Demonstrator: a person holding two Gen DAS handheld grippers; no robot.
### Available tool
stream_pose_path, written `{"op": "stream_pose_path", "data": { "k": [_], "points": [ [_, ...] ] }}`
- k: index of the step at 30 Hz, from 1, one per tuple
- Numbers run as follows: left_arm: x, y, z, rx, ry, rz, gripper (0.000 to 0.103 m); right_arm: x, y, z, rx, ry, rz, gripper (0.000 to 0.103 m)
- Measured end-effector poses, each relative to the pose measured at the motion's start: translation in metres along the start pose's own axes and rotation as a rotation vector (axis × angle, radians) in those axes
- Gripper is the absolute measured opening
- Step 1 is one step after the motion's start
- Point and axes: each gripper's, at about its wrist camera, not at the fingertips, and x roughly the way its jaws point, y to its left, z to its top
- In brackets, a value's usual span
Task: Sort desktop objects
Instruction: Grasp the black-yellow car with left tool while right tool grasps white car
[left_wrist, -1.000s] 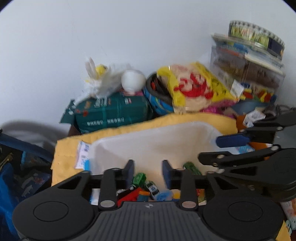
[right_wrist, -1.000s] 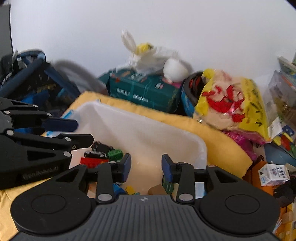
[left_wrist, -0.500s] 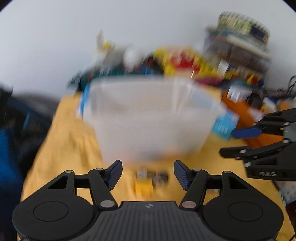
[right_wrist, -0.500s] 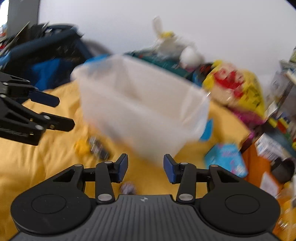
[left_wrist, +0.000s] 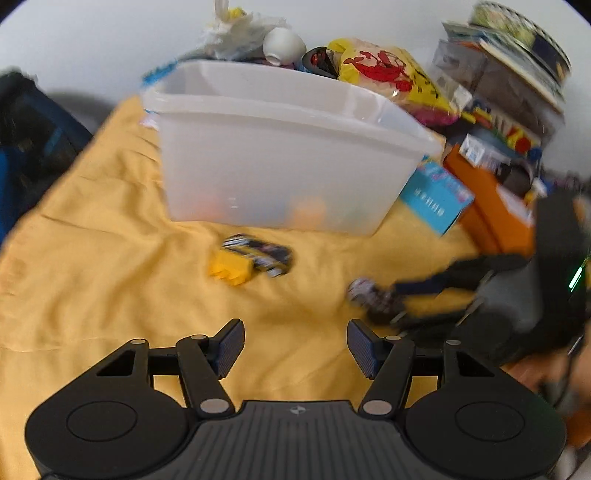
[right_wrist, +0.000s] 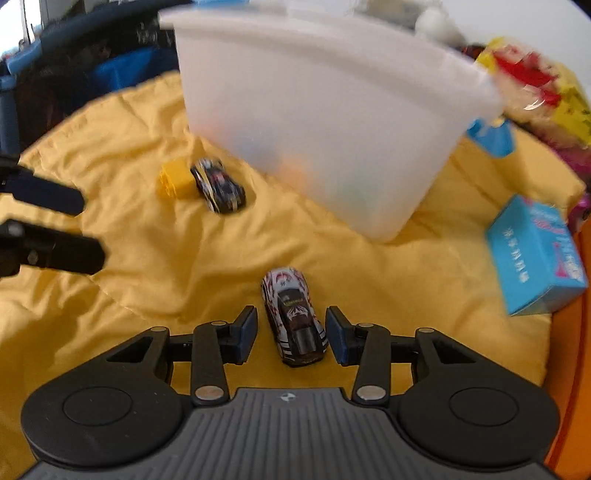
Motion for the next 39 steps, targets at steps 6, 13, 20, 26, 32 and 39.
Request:
{"op": "stream_pose_path", "data": {
  "k": [6,13,20,26,32,39],
  "points": [
    [0.054,0.001,0.026,-0.161,0.056,0.040,0.065,-0.022,0.005,-0.022,0.070,-0.028,-0.009,0.034],
    [0.105,0.004,0.061,-0.207,0.116,0.221,0.062,-0.034,0.019,-0.043,0.117,-0.019,-0.030,0.034],
    [0.083,0.002,0.041,0.033,0.139,0.106,0.049,-0.048,0.021,-0.046,0.142,-0.038,-0.044,0.033],
    [0.026,0.005,-0.017,0.241,0.219,-0.032,0.049,-0.066,0.030,-0.049,0.197,-0.068,-0.009,0.033],
    [-0.004,-0.009,-0.062,0.418,0.222,-0.037,0.050,-0.063,0.047,-0.050,0.185,-0.033,-0.018,0.033],
    [-0.017,-0.013,-0.074,0.375,0.180,0.114,0.051,-0.056,0.060,-0.057,0.354,0.029,-0.010,0.047]
  ]
}}
